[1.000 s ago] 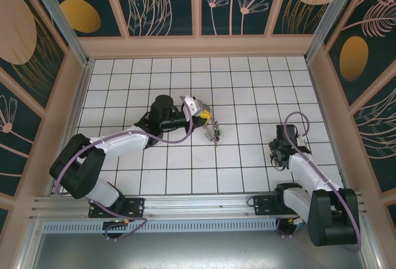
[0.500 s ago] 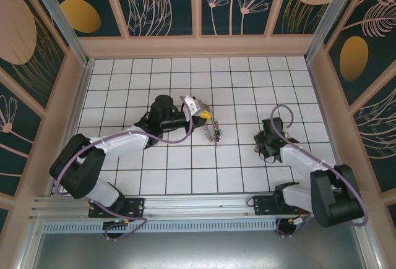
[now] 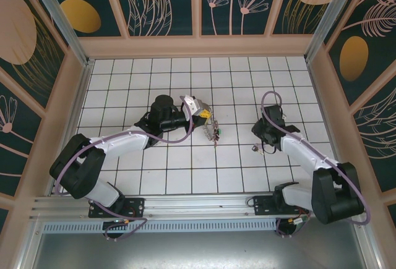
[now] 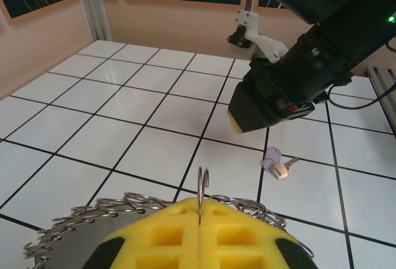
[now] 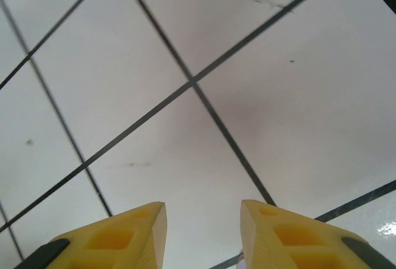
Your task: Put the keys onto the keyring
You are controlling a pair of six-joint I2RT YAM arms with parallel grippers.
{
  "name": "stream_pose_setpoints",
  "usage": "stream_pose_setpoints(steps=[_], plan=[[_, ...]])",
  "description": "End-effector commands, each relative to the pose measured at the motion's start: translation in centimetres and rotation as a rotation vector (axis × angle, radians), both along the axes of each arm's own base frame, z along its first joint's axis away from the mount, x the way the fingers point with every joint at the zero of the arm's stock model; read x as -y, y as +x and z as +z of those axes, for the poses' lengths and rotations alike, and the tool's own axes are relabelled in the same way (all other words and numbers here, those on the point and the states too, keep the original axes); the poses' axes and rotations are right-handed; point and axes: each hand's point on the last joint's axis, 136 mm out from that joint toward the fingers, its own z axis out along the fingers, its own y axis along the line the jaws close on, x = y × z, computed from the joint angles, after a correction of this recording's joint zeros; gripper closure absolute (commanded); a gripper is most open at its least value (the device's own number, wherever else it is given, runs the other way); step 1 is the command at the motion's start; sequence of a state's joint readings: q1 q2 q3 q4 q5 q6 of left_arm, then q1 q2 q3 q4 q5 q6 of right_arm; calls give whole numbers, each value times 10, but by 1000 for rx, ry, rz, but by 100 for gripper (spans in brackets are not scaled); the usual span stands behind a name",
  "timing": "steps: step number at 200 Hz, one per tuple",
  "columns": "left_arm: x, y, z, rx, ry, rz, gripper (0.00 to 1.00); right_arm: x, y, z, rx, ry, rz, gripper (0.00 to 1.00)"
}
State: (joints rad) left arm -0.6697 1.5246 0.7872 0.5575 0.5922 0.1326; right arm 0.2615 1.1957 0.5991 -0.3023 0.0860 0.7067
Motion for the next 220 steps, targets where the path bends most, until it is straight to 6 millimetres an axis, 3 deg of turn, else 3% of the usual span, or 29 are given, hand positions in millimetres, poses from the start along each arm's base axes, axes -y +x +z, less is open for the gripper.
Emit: stream_pose_setpoints(steps=[1,24,71,171,220], plan=[[3,2,31,66,-64,-4,100,-5,-17,-5,-14,-19,127,70],[3,3,31,63,-65,-4,100,-4,-28,-16,-26,36,114,75],[4,3,28,54,-59,-7,100,-6,-35,-32,-69,78,126,74],[4,4,28,47,-59,1,100,-2,-40,-46,-123,50,121,73],[4,4,27,43,-58,3,100,-9,-37,-46,-120,75,150,80]])
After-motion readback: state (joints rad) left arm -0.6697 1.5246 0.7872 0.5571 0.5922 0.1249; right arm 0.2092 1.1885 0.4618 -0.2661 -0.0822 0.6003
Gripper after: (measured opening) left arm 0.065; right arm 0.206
